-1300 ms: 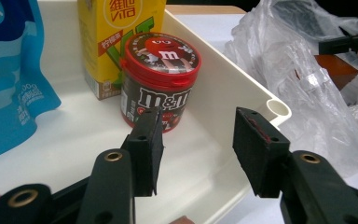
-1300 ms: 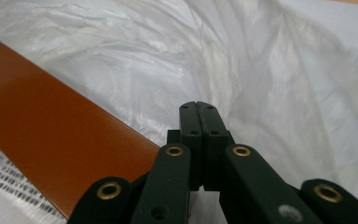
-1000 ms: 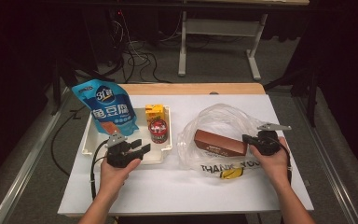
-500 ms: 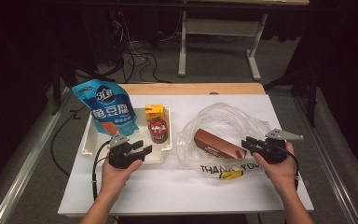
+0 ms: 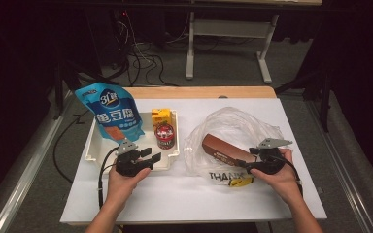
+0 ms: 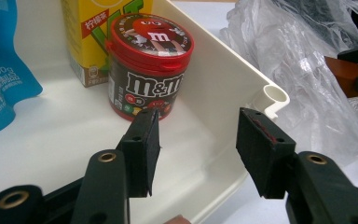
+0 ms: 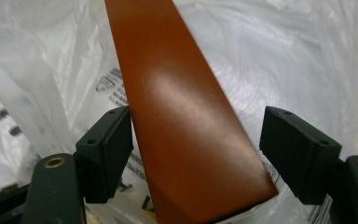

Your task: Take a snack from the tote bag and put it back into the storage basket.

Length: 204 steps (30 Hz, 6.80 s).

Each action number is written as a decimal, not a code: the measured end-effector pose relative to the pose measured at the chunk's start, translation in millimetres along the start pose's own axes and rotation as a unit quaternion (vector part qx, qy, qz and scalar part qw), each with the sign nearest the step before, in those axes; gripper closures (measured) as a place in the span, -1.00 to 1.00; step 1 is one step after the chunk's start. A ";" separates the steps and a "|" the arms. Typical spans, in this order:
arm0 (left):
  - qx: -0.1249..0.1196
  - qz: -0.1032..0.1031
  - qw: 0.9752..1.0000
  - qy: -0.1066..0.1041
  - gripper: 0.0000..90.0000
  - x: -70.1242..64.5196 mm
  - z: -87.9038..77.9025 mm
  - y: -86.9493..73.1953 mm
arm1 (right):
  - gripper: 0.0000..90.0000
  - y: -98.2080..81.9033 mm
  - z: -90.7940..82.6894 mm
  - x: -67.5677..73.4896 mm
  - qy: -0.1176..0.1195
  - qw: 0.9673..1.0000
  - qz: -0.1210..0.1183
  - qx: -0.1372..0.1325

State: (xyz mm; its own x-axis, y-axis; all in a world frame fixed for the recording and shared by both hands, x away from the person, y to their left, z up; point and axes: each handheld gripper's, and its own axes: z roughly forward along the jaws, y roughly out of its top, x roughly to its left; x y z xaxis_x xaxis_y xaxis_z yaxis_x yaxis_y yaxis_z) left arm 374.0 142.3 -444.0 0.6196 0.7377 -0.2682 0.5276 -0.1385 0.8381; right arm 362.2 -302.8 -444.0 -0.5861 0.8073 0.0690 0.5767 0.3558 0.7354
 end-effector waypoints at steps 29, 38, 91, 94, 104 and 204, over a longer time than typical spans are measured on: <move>-0.013 -0.002 1.000 -0.009 0.09 -2.7 -1.7 2.6 | 0.01 3.8 -15.4 13.1 -0.002 0.999 -0.022 -0.028; -0.017 0.004 1.000 -0.016 0.06 -7.0 -1.0 5.8 | 0.01 10.5 -23.3 12.3 0.000 0.999 -0.028 -0.045; -0.019 0.101 0.990 -0.099 -0.72 -41.2 1.9 25.4 | 0.02 25.4 -52.2 55.4 0.100 0.986 -0.119 -0.064; -0.021 0.107 0.988 -0.107 -0.72 -42.8 3.8 26.5 | 0.02 24.9 -52.0 58.2 0.109 0.984 -0.126 -0.064; -0.021 0.141 0.979 -0.143 -0.69 -48.8 18.6 32.3 | 0.02 24.0 -47.2 70.2 0.128 0.979 -0.148 -0.054; -0.072 0.115 0.986 -0.102 0.05 64.7 -100.6 -25.5 | -0.66 -5.5 -61.0 13.9 0.076 0.990 -0.022 -0.113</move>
State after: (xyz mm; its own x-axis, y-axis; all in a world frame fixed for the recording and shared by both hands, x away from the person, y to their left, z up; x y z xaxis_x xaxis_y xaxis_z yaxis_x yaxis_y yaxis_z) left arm 342.2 260.0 -434.9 0.8246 0.5481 -0.1404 0.2811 -0.1815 0.9424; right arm 316.2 -322.3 -406.0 -0.6973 0.7064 0.1214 0.4157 0.2606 0.8714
